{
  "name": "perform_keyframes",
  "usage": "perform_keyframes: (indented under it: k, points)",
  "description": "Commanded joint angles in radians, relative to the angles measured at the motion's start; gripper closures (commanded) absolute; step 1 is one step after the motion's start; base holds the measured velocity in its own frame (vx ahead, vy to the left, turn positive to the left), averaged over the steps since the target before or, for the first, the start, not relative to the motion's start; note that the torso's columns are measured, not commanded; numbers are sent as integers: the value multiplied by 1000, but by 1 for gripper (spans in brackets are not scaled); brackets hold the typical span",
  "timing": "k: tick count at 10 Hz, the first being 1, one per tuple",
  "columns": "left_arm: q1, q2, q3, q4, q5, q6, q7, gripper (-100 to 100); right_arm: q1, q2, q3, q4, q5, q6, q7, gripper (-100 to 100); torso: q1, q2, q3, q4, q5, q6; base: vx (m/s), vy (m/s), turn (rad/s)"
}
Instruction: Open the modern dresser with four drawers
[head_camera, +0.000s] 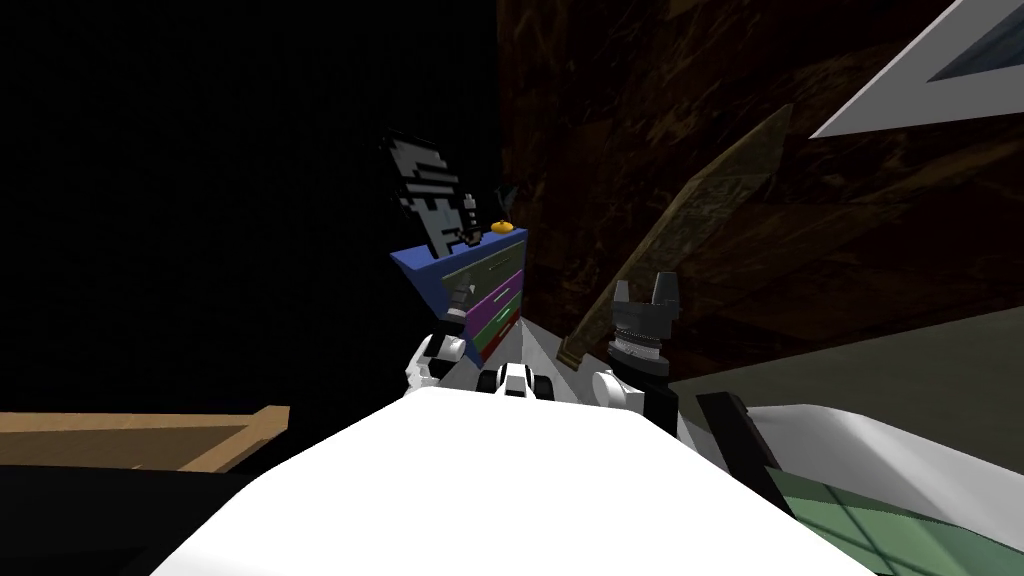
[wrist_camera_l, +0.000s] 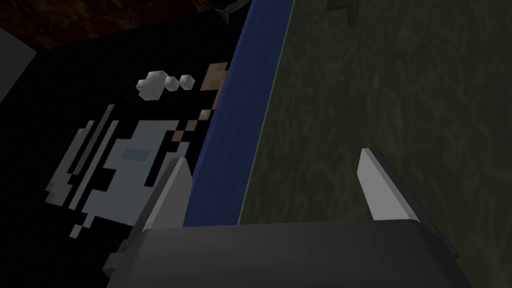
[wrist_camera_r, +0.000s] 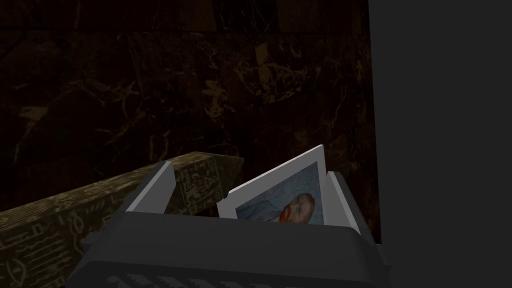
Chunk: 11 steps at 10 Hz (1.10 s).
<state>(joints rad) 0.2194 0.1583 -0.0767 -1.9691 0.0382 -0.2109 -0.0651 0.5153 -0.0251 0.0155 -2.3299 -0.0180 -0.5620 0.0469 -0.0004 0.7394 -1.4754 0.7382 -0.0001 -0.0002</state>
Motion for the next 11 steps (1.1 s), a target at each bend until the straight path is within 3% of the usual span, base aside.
perform_keyframes:
  k: [1, 4, 8, 11]
  points:
    - [-36, -22, -12, 56, 0, 43, 9, -100, 0, 0, 0, 0, 0, 0, 0, 0, 0, -1, 0, 0, 0, 0, 137, -11, -72]
    - [-70, -86, -23, 107, 2, 90, 21, -100, 0, 0, 0, 0, 0, 0, 0, 0, 2, -1, 0, 0, 1, 0, 111, 12, -52]
    - [-84, -177, -27, 130, 3, 110, 26, -100, 0, 0, 0, 0, 0, 0, 0, 0, 0, 1, 1, 0, 0, 0, 48, -1, -16]
    - [-88, -173, -25, 88, 2, 153, 22, -100, 0, 0, 0, 0, 0, 0, 0, 0, 1, -3, -2, -1, 0, 0, 54, -1, -3]
